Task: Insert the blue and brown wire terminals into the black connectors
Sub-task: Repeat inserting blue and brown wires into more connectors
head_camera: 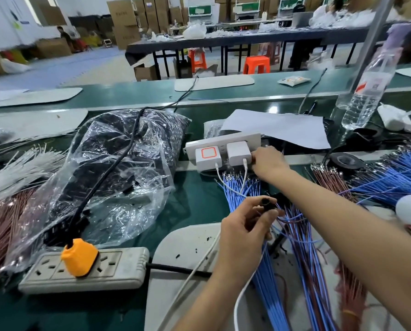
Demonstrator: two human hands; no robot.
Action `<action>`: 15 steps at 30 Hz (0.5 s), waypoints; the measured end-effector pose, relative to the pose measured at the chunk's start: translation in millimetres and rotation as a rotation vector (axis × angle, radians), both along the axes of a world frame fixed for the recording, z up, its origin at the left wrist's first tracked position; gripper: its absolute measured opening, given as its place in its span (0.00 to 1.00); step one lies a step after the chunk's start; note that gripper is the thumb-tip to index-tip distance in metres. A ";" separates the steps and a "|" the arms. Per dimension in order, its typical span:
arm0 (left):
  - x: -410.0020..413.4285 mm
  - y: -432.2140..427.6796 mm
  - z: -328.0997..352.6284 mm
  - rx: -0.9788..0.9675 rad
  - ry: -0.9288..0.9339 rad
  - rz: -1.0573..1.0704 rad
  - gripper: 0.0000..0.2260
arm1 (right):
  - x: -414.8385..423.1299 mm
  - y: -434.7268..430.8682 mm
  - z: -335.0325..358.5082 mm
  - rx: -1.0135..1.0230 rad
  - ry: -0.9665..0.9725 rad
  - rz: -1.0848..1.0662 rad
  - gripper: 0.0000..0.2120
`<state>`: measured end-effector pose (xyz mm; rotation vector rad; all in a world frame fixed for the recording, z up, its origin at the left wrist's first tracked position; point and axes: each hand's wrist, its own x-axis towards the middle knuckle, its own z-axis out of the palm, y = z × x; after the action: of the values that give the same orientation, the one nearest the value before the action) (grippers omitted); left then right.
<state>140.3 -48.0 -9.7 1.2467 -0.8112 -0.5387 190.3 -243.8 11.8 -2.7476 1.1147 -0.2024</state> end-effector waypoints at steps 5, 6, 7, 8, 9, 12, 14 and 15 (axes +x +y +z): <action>0.0 -0.5 1.0 0.005 -0.011 0.006 0.07 | -1.0 3.9 3.0 0.024 -0.193 -0.090 0.11; 0.3 -0.6 1.0 0.010 -0.018 0.007 0.07 | -0.5 4.7 2.5 0.006 -0.200 -0.101 0.12; -0.1 -0.5 0.6 0.015 -0.026 0.004 0.07 | -0.4 5.2 1.3 -0.003 -0.199 -0.112 0.12; 0.0 -0.5 0.0 0.018 -0.035 0.001 0.07 | 0.2 5.3 0.5 -0.001 -0.193 -0.118 0.12; -0.2 -0.6 -0.6 0.020 -0.045 -0.002 0.07 | 0.6 4.6 -0.6 0.007 -0.184 -0.122 0.12; 0.9 -0.6 -2.0 0.018 -0.064 -0.003 0.07 | 2.4 5.1 -3.1 -0.002 -0.155 -0.136 0.13; 1.7 -1.3 -2.1 0.019 -0.080 -0.013 0.07 | 3.6 7.2 -3.9 -0.054 -0.144 -0.139 0.13; 1.2 -1.2 -2.2 0.028 -0.093 -0.022 0.07 | 3.1 8.6 -4.3 -0.092 -0.132 -0.133 0.12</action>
<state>141.5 -49.2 -11.9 1.2973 -0.8995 -0.5142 193.3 -235.2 7.5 -2.6931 1.2829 -0.4570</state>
